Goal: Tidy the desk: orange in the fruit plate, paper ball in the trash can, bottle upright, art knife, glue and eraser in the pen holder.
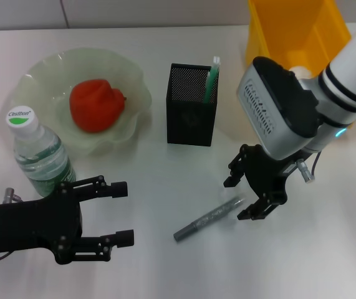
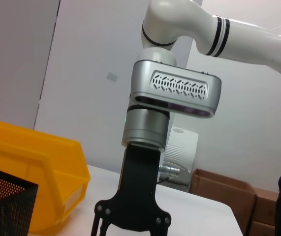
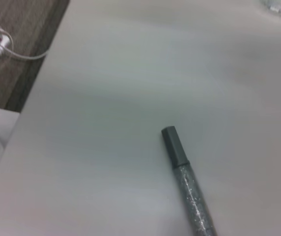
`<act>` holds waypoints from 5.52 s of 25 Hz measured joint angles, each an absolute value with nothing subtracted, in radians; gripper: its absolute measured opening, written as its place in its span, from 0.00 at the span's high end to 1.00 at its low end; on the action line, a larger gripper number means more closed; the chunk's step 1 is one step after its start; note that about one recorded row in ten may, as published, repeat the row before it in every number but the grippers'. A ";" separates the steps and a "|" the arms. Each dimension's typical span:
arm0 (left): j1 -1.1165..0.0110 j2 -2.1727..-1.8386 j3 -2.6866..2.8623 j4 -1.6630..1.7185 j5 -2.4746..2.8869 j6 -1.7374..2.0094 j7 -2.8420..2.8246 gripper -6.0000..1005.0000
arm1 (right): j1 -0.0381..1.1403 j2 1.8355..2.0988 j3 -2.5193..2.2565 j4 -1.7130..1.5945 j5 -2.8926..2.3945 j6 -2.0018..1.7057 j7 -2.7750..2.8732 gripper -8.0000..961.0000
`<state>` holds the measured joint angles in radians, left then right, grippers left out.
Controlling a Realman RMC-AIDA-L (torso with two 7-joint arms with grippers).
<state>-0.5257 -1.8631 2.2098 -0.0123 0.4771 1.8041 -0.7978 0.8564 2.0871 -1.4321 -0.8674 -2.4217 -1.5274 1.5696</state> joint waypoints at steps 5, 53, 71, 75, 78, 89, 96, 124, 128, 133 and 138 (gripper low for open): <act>-0.526 -1.863 2.207 -0.012 0.477 1.805 -0.798 0.18 | 0.858 2.088 -1.463 -0.865 -2.420 -1.494 1.570 0.36; -0.512 -1.856 2.179 -0.012 0.477 1.844 -0.797 0.18 | 0.879 2.086 -1.550 -0.863 -2.394 -1.481 1.582 0.82; -0.506 -1.856 2.174 -0.010 0.477 1.846 -0.799 0.18 | 0.863 2.080 -1.426 -0.931 -2.404 -1.585 1.581 0.82; -0.506 -1.856 2.174 -0.007 0.477 1.848 -0.799 0.18 | 0.857 2.080 -1.414 -0.946 -2.404 -1.585 1.578 0.82; -0.506 -1.856 2.174 -0.009 0.477 1.851 -0.798 0.18 | 0.855 2.080 -1.401 -0.954 -2.404 -1.590 1.577 0.82; -0.511 -1.856 2.172 -0.010 0.477 1.852 -0.798 0.18 | 0.853 2.080 -1.390 -0.955 -2.404 -1.596 1.573 0.82; -0.514 -1.856 2.171 -0.011 0.477 1.853 -0.797 0.18 | 0.846 2.080 -1.376 -0.957 -2.400 -1.592 1.563 0.83; -0.507 -1.861 2.169 -0.001 0.476 1.854 -0.793 0.19 | 0.654 2.063 -0.896 -0.946 -2.163 -1.758 1.353 0.87; -0.511 -1.865 2.169 -0.001 0.475 1.856 -0.792 0.19 | 0.555 2.060 -0.816 -0.904 -2.031 -1.785 1.268 0.87; -0.514 -1.866 2.165 -0.002 0.475 1.856 -0.796 0.19 | 0.469 2.074 -0.799 -0.932 -1.963 -1.782 1.189 0.87; -0.514 -1.869 2.156 -0.002 0.475 1.852 -0.798 0.19 | 0.440 2.072 -0.776 -0.974 -1.937 -1.780 1.175 0.87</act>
<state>-0.5139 -1.8686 2.1560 -0.0023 0.4754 1.8524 -0.7980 0.4395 2.0725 -0.7761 -0.9735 -1.9365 -1.7798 1.1752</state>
